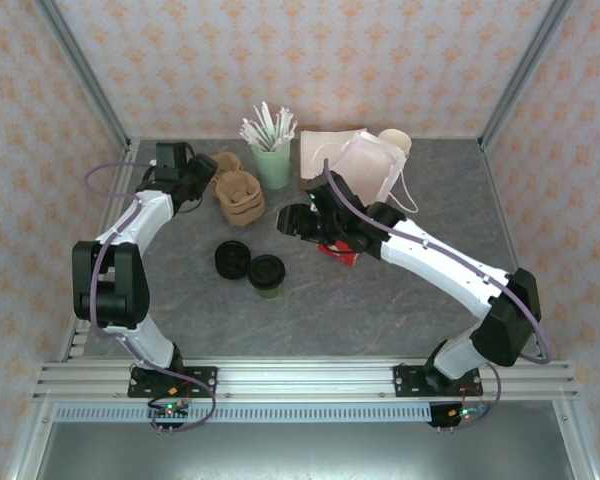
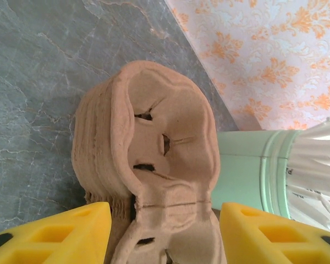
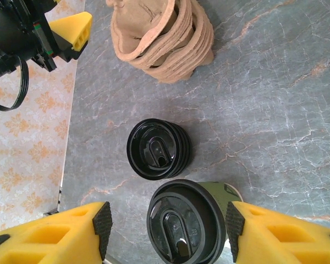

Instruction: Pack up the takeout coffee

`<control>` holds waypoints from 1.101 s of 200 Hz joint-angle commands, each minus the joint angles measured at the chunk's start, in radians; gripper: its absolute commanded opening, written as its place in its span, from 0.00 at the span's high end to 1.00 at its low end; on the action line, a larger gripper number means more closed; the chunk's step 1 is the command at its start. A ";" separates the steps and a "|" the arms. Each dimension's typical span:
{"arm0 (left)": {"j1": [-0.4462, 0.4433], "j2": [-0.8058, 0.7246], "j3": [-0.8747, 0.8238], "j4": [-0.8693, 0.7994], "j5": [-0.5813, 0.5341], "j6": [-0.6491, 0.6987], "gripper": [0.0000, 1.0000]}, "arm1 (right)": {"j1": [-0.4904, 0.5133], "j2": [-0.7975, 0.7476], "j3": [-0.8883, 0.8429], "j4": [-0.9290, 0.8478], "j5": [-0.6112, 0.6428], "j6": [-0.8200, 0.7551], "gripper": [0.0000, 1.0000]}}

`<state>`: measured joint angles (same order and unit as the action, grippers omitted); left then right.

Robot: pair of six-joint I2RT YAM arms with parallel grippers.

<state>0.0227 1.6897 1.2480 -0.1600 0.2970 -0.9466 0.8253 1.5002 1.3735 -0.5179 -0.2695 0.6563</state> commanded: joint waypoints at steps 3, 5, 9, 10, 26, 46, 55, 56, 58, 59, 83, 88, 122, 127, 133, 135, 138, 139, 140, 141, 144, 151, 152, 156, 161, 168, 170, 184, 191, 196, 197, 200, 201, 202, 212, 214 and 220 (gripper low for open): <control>0.013 0.016 0.043 -0.044 -0.057 -0.020 0.45 | -0.010 -0.032 -0.004 -0.027 -0.007 -0.006 0.40; 0.013 0.018 0.044 -0.046 -0.058 -0.021 0.45 | -0.011 -0.033 -0.004 -0.027 -0.007 -0.007 0.40; 0.013 0.022 0.046 -0.048 -0.061 -0.021 0.45 | -0.012 -0.032 -0.003 -0.028 -0.008 -0.006 0.40; 0.013 0.022 0.046 -0.050 -0.061 -0.021 0.45 | -0.012 -0.032 -0.003 -0.029 -0.008 -0.006 0.40; 0.014 0.038 0.052 -0.045 -0.063 -0.025 0.45 | -0.016 -0.028 0.001 -0.036 -0.008 -0.010 0.40; 0.017 0.067 0.079 -0.063 -0.053 -0.023 0.45 | -0.020 -0.025 0.007 -0.039 -0.010 -0.010 0.40; 0.019 0.076 0.086 -0.064 -0.051 -0.024 0.45 | -0.020 -0.024 0.007 -0.039 -0.011 -0.010 0.40; 0.019 0.077 0.086 -0.064 -0.052 -0.024 0.45 | -0.020 -0.025 0.007 -0.039 -0.011 -0.009 0.40; 0.019 0.079 0.088 -0.064 -0.052 -0.024 0.45 | -0.019 -0.024 0.007 -0.039 -0.011 -0.010 0.40; 0.019 0.080 0.088 -0.066 -0.053 -0.024 0.45 | -0.020 -0.023 0.008 -0.039 -0.011 -0.009 0.40; 0.021 0.095 0.099 -0.059 -0.052 -0.030 0.46 | -0.022 -0.024 0.006 -0.040 -0.010 -0.012 0.40; 0.022 0.098 0.105 -0.064 -0.050 -0.030 0.47 | -0.022 -0.024 0.006 -0.041 -0.012 -0.013 0.40; 0.022 0.116 0.124 -0.061 -0.043 -0.031 0.50 | -0.024 -0.024 0.003 -0.042 -0.013 -0.012 0.40; 0.022 0.120 0.127 -0.063 -0.041 -0.031 0.50 | -0.025 -0.023 0.002 -0.041 -0.013 -0.013 0.40; 0.022 0.125 0.130 -0.064 -0.039 -0.031 0.50 | -0.025 -0.023 0.002 -0.041 -0.013 -0.013 0.40; 0.022 0.126 0.131 -0.064 -0.038 -0.031 0.51 | -0.025 -0.023 0.001 -0.041 -0.013 -0.012 0.40; 0.022 0.127 0.132 -0.065 -0.037 -0.032 0.51 | -0.025 -0.024 0.002 -0.041 -0.013 -0.011 0.40; 0.022 0.128 0.131 -0.065 -0.038 -0.033 0.51 | -0.025 -0.024 0.001 -0.041 -0.013 -0.011 0.40; 0.022 0.128 0.131 -0.065 -0.037 -0.034 0.51 | -0.025 -0.024 0.001 -0.041 -0.013 -0.011 0.40; 0.022 0.129 0.131 -0.066 -0.037 -0.034 0.51 | -0.025 -0.024 0.001 -0.041 -0.013 -0.011 0.40; 0.022 0.130 0.130 -0.066 -0.038 -0.035 0.51 | -0.025 -0.022 0.001 -0.040 -0.013 -0.011 0.40; 0.022 0.129 0.124 -0.061 -0.038 -0.039 0.51 | -0.025 -0.023 0.002 -0.040 -0.013 -0.012 0.40; 0.022 0.129 0.123 -0.060 -0.038 -0.040 0.51 | -0.025 -0.023 0.001 -0.040 -0.013 -0.012 0.40; 0.022 0.127 0.118 -0.055 -0.039 -0.045 0.51 | -0.025 -0.024 0.002 -0.039 -0.013 -0.012 0.40; 0.022 0.125 0.111 -0.050 -0.039 -0.048 0.51 | -0.025 -0.024 0.002 -0.039 -0.013 -0.011 0.40; 0.022 0.125 0.107 -0.047 -0.040 -0.050 0.51 | -0.026 -0.023 0.001 -0.039 -0.013 -0.010 0.40; 0.022 0.124 0.107 -0.047 -0.041 -0.050 0.51 | -0.026 -0.022 0.002 -0.038 -0.014 -0.010 0.40; 0.022 0.124 0.107 -0.046 -0.045 -0.050 0.51 | -0.026 -0.021 0.002 -0.039 -0.016 -0.010 0.40; 0.022 0.126 0.108 -0.047 -0.044 -0.049 0.51 | -0.026 -0.021 0.004 -0.039 -0.016 -0.010 0.40; 0.022 0.127 0.109 -0.048 -0.045 -0.049 0.51 | -0.026 -0.020 0.002 -0.039 -0.015 -0.010 0.40; 0.022 0.127 0.109 -0.048 -0.045 -0.049 0.51 | -0.026 -0.020 0.002 -0.039 -0.015 -0.010 0.40; 0.022 0.127 0.109 -0.047 -0.045 -0.049 0.51 | -0.026 -0.021 0.002 -0.039 -0.016 -0.011 0.40; 0.022 0.128 0.110 -0.047 -0.045 -0.049 0.51 | -0.026 -0.021 0.002 -0.039 -0.016 -0.011 0.40; 0.022 0.129 0.110 -0.047 -0.045 -0.049 0.51 | -0.026 -0.021 0.002 -0.039 -0.016 -0.011 0.40; 0.021 0.132 0.111 -0.049 -0.044 -0.051 0.51 | -0.026 -0.020 0.001 -0.039 -0.015 -0.010 0.40; 0.022 0.131 0.111 -0.049 -0.045 -0.051 0.51 | -0.027 -0.021 0.001 -0.039 -0.014 -0.010 0.40; 0.022 0.133 0.111 -0.049 -0.045 -0.051 0.51 | -0.027 -0.021 0.002 -0.039 -0.014 -0.009 0.40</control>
<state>0.0357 1.8076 1.3514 -0.2047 0.2760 -0.9802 0.8040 1.5002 1.3735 -0.5392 -0.2848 0.6559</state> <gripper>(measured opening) 0.490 0.601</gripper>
